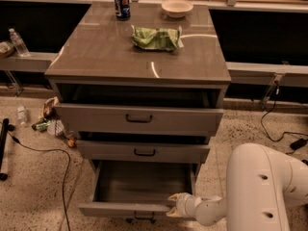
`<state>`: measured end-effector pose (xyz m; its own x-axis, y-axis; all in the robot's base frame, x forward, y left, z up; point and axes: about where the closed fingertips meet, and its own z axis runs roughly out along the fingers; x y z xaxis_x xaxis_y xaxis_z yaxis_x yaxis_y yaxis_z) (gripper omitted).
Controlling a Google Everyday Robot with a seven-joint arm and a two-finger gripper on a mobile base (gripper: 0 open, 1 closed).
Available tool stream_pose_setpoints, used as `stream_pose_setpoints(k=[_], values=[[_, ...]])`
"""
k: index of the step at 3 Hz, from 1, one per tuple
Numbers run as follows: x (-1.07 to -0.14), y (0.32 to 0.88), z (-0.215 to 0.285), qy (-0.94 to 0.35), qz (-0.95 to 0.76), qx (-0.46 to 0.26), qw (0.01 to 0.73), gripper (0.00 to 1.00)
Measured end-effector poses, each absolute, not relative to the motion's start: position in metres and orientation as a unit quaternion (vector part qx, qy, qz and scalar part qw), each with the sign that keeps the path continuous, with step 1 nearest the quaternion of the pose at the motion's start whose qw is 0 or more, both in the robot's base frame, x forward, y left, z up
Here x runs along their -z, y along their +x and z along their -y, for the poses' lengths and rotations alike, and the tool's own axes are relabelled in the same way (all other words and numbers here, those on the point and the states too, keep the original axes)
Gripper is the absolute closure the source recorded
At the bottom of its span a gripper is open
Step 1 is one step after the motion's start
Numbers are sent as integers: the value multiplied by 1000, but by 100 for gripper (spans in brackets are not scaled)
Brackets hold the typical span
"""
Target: Close bottom drawer
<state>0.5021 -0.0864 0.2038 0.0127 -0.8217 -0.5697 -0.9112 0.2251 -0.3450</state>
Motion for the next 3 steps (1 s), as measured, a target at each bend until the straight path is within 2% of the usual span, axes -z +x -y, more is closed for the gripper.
stream_pose_setpoints(k=[1, 2, 3], values=[[-204, 502, 86, -619, -700, -64, 351, 93], [-227, 531, 90, -626, -678, -34, 383, 100], [-254, 559, 88, -629, -657, -6, 417, 100]])
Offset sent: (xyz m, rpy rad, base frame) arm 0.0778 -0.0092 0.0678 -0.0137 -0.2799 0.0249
